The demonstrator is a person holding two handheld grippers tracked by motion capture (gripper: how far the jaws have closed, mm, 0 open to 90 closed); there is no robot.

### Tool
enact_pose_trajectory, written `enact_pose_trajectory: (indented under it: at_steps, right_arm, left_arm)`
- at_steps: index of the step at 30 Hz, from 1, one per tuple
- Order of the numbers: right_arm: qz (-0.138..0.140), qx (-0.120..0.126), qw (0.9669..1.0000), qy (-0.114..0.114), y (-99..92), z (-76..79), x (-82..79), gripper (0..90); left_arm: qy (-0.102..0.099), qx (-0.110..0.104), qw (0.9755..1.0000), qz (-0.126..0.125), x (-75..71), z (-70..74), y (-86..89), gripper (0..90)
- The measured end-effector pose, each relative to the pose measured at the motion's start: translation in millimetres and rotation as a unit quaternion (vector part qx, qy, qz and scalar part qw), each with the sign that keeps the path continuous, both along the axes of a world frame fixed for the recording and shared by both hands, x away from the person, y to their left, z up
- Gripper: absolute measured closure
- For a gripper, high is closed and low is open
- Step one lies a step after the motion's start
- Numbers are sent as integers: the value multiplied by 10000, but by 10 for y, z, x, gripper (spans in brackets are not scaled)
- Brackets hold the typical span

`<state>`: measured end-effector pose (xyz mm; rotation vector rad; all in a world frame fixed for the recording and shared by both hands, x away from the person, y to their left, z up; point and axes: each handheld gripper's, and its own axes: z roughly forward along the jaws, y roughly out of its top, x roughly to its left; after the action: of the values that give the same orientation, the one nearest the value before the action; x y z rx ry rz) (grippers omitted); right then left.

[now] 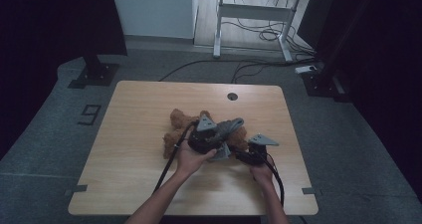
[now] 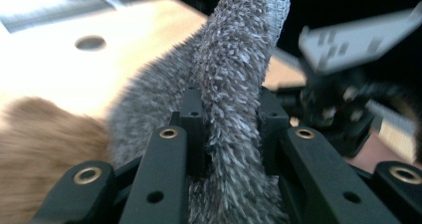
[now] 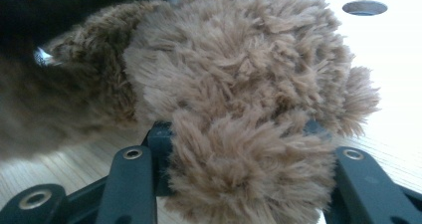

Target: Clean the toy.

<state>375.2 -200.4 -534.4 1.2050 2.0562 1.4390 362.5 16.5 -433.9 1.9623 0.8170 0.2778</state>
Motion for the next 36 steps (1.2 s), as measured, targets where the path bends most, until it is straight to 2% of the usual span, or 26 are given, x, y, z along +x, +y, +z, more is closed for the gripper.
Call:
enact_pose_trajectory:
  at_steps: [1,3,5,8,13,16,17,18,22,25,28,30,33,36]
  right_arm:
    - [-4,8,10000,-8,1,-2,1,503]
    - [-1,7,10000,4,0,-1,0,503]
    - [14,-7,10000,4,-2,-1,0,504]
    - [29,-27,10000,20,-5,-5,0,504]
    - [58,-18,10000,13,-10,-11,4,504]
    - [74,-9,10000,12,-14,-13,2,503]
    - [75,-2,10000,12,-14,-13,3,503]
    - [75,8,10000,13,-14,-14,4,503]
    - [83,39,10000,15,-17,-15,10,503]
    - [75,79,9999,40,-24,-16,16,504]
    - [67,126,9999,51,-31,-20,24,504]
    - [68,106,9999,48,-30,-19,21,504]
    - [66,87,9999,33,-26,-19,17,504]
    - [68,81,9999,26,-27,-21,17,504]
  left_arm:
    - [97,157,9998,-33,7,-101,-59,718]
    - [236,328,9992,-13,14,-264,-100,718]
    - [321,385,9987,73,17,-413,-78,718]
    - [410,341,9983,212,21,-520,8,720]
    - [419,355,9980,314,-17,-593,198,724]
    - [388,429,9977,359,-44,-598,343,726]
    - [388,429,9977,359,-44,-598,343,726]
    - [416,438,9973,408,-58,-608,457,727]
    - [319,596,9959,602,-112,-596,663,726]
    - [340,422,9959,724,-126,-560,751,724]
    - [240,271,9971,671,-162,-495,688,724]
    - [126,166,9984,521,-194,-418,581,724]
    - [-97,-49,9996,270,-253,-258,358,724]
    - [-267,-92,9996,6,-277,-140,139,724]
